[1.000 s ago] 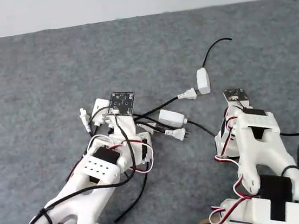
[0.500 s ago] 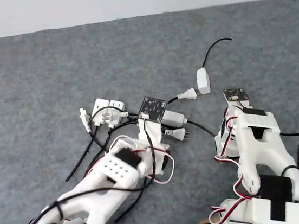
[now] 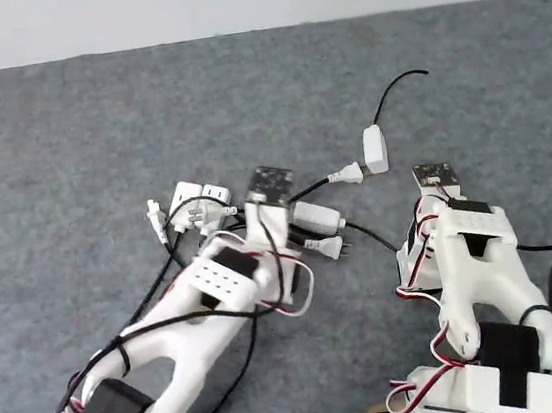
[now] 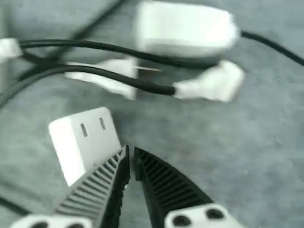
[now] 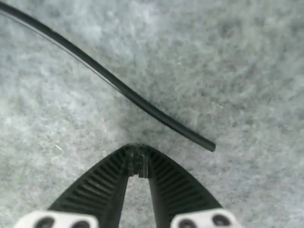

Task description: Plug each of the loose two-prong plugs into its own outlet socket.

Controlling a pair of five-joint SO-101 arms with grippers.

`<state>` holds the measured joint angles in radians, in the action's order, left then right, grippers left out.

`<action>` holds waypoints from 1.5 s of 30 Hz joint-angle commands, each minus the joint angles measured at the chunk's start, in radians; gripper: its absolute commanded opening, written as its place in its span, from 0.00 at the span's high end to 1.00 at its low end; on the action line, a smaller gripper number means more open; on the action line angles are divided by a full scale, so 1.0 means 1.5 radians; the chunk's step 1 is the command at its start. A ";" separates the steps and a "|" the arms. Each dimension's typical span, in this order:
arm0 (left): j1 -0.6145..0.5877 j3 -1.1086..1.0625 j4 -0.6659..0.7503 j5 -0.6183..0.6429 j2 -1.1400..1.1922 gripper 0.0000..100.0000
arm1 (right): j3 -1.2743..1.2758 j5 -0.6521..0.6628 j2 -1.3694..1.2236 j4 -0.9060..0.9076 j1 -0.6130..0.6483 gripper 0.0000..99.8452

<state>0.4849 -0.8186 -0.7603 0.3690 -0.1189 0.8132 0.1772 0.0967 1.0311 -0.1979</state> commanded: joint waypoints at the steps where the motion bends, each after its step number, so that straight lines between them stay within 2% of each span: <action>1: -0.062 0.025 -0.006 0.005 -0.002 0.99 | -0.031 -0.003 -0.003 -0.006 0.002 0.99; 11: -0.083 0.026 -0.006 0.001 -0.002 0.99 | -0.031 -0.003 -0.003 -0.006 0.001 0.99; 13: -0.083 0.025 -0.008 -0.021 -0.010 0.99 | -0.031 -0.003 -0.003 -0.006 0.001 0.99; 19: -0.097 -0.037 -0.013 -0.119 -0.183 0.98 | -0.030 -0.004 -0.003 -0.005 0.003 0.99; 25: -0.091 -0.171 0.058 -0.152 -0.339 0.98 | -0.030 -0.006 -0.003 -0.005 0.004 0.99; 31: -0.085 -0.173 0.061 -0.153 -0.344 0.98 | -0.030 -0.006 -0.003 -0.005 0.004 0.99; 39: 0.014 -0.138 0.058 -0.150 -0.340 0.98 | -0.030 -0.006 -0.003 -0.009 0.004 0.99; 43: 0.024 -0.131 0.064 -0.149 -0.254 0.98 | -0.030 -0.006 -0.003 -0.008 0.004 0.99; 45: -0.005 -0.106 0.080 -0.149 -0.183 0.98 | -0.030 -0.006 -0.003 -0.008 0.004 0.99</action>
<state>0.5063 -1.0625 -0.6989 0.1496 -0.4994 0.8132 0.1772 0.0967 1.0311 -0.1979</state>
